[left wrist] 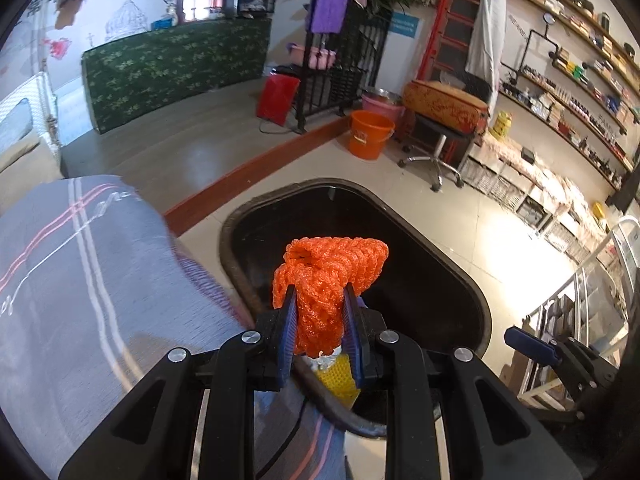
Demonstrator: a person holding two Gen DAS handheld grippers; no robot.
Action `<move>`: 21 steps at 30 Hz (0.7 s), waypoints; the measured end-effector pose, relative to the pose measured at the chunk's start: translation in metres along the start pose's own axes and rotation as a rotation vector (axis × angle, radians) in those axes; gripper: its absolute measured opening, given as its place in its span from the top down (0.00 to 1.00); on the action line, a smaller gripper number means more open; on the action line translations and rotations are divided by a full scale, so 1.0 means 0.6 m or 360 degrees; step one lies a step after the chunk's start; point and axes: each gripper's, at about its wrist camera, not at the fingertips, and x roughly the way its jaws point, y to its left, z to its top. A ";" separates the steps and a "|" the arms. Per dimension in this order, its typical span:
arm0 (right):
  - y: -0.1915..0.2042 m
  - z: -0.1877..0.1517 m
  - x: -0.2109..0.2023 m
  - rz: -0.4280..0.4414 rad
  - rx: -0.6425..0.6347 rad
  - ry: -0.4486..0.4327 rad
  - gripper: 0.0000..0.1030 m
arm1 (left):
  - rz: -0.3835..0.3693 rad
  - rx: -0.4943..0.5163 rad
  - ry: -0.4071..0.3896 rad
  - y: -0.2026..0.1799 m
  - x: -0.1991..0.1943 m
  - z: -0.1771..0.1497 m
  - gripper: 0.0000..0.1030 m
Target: Collect trash
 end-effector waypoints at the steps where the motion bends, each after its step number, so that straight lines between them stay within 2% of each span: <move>1: -0.003 -0.001 -0.001 -0.0001 0.0008 0.0000 0.32 | -0.0032 0.0018 0.0015 -0.007 0.008 0.003 0.78; 3: -0.007 -0.001 -0.001 -0.0004 0.0018 0.0003 0.32 | -0.0028 0.0062 0.0023 -0.018 0.017 0.007 0.72; 7: -0.014 -0.003 -0.005 -0.0008 0.0035 0.0002 0.32 | -0.0013 0.0124 0.0035 -0.034 0.026 0.011 0.51; 10: -0.012 -0.005 -0.006 -0.0024 0.0038 0.0001 0.28 | -0.0016 0.0092 -0.0022 -0.027 0.009 0.005 0.31; 13: -0.015 -0.007 -0.007 -0.0034 0.0058 0.0003 0.27 | 0.0041 0.0068 -0.0065 -0.018 -0.016 0.001 0.24; 16: -0.013 -0.006 -0.011 -0.0048 0.0056 0.0000 0.27 | 0.0121 0.0037 -0.0153 0.000 -0.055 -0.014 0.08; 18: -0.009 -0.003 -0.016 -0.0042 0.0047 -0.0017 0.26 | 0.0205 -0.0006 -0.0246 0.021 -0.091 -0.033 0.06; 20: 0.002 -0.004 -0.022 -0.0052 0.0036 -0.0040 0.16 | 0.0274 -0.0060 -0.0297 0.040 -0.120 -0.050 0.06; 21: 0.010 -0.004 -0.028 -0.0053 0.0040 -0.0071 0.16 | 0.0307 -0.0096 -0.0321 0.053 -0.135 -0.056 0.06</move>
